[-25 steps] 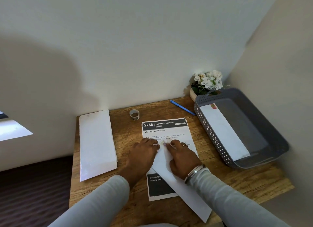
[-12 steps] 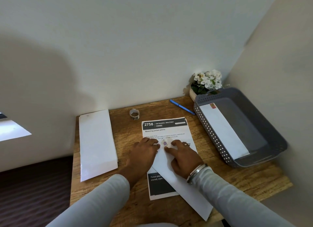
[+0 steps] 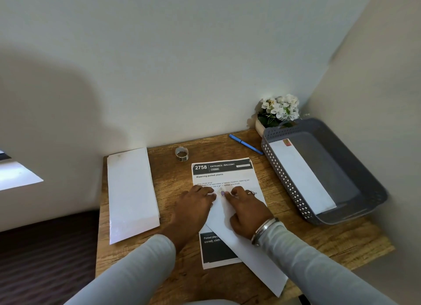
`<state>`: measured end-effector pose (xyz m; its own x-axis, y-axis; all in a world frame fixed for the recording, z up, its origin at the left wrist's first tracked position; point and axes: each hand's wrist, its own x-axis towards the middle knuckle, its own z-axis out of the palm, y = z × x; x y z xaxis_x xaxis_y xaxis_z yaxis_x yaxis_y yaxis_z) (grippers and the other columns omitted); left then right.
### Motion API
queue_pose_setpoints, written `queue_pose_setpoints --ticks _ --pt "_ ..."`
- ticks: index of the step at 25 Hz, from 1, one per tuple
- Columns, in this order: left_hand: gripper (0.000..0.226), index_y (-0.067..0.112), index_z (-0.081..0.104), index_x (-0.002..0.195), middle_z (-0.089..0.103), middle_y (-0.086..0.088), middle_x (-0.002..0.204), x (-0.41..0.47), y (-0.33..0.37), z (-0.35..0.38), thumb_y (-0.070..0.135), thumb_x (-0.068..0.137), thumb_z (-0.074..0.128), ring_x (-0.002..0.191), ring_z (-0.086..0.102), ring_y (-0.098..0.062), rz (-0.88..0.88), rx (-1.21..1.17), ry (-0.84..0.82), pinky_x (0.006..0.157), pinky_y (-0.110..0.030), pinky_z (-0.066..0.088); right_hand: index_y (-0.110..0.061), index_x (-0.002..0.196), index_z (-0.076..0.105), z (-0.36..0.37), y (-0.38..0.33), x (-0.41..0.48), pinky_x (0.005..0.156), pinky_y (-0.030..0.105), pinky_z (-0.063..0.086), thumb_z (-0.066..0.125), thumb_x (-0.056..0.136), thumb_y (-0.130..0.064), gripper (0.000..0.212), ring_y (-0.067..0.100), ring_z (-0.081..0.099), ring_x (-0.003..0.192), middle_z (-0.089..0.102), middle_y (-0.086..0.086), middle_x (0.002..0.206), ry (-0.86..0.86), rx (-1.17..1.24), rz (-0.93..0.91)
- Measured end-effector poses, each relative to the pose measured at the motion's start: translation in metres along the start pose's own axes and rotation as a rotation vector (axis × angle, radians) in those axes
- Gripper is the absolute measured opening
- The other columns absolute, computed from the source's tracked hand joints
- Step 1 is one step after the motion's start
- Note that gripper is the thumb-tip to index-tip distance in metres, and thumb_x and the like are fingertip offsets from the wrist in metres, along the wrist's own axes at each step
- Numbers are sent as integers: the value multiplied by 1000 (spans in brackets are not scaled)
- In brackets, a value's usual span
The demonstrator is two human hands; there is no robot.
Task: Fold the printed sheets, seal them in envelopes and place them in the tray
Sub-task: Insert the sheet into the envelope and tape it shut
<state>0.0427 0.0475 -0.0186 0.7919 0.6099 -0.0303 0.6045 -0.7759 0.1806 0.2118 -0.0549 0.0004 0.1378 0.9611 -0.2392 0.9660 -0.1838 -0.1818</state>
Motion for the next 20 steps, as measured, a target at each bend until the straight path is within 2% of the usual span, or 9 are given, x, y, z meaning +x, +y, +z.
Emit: queue_pose_setpoints --ticks 2,8,14,20 --pt "40 24 58 139 51 0 150 0 0 0 25 99 60 138 44 -26 -3 -12 -5 105 -47 45 -29 152 27 1 2 -4 81 37 56 50 79 -35 77 27 51 114 37 4 139 1 -25 -27" --pt "39 27 58 139 52 2 148 1 0 -2 28 100 58 137 44 -23 1 -10 -1 102 -45 46 -34 152 23 -6 -5 10 77 36 55 55 77 -34 82 28 53 107 32 5 137 -53 -22 -1" --pt "40 25 56 141 48 2 151 0 0 -1 27 101 55 139 41 -24 10 -14 1 107 -45 44 -35 149 32 1 4 -3 82 33 54 50 80 -36 71 27 52 114 35 3 142 3 -16 -45" --pt "38 23 62 136 55 0 146 0 -2 -1 24 98 60 135 47 -26 24 -16 17 102 -47 48 -31 152 23 0 -5 10 76 38 57 55 74 -37 84 27 55 103 33 2 134 -34 -3 36"
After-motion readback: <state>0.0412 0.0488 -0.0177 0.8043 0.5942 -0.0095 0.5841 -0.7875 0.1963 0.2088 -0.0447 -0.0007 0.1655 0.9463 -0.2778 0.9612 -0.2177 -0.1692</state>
